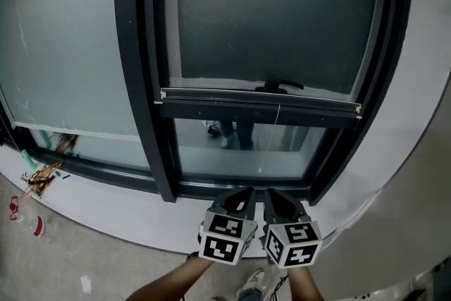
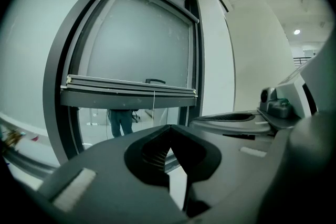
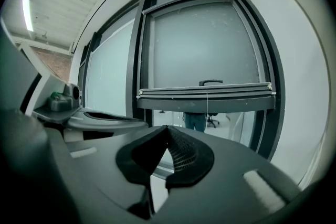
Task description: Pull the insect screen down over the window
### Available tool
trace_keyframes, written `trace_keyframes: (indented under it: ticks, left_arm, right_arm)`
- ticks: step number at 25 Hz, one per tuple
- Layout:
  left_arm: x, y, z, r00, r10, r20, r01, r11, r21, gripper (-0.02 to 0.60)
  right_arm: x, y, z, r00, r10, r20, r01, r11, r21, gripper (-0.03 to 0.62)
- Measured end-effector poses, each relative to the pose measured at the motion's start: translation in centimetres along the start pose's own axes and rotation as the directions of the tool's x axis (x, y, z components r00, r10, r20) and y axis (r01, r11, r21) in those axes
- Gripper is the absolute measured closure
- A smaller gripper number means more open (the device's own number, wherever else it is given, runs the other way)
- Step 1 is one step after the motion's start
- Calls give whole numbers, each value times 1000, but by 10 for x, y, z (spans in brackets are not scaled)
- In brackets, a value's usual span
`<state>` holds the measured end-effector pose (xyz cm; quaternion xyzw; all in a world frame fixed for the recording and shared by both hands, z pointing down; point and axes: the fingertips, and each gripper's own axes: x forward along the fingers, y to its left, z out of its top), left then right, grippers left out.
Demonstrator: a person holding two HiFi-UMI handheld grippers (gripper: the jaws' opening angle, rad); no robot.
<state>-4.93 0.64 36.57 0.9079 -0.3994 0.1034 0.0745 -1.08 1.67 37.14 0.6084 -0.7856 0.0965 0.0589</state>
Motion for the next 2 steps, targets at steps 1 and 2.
trace_keyframes:
  ticks: [1, 2]
  left_arm:
    - [-1, -1, 1, 1000, -2, -4, 2, 1000, -1, 561]
    - [-2, -3, 1, 1000, -4, -8, 4, 1000, -1, 561]
  right_arm:
    - [-2, 0, 1, 1000, -1, -3, 1, 1000, 2, 589]
    - [-3, 1, 1, 1000, -2, -5, 2, 1000, 4, 589]
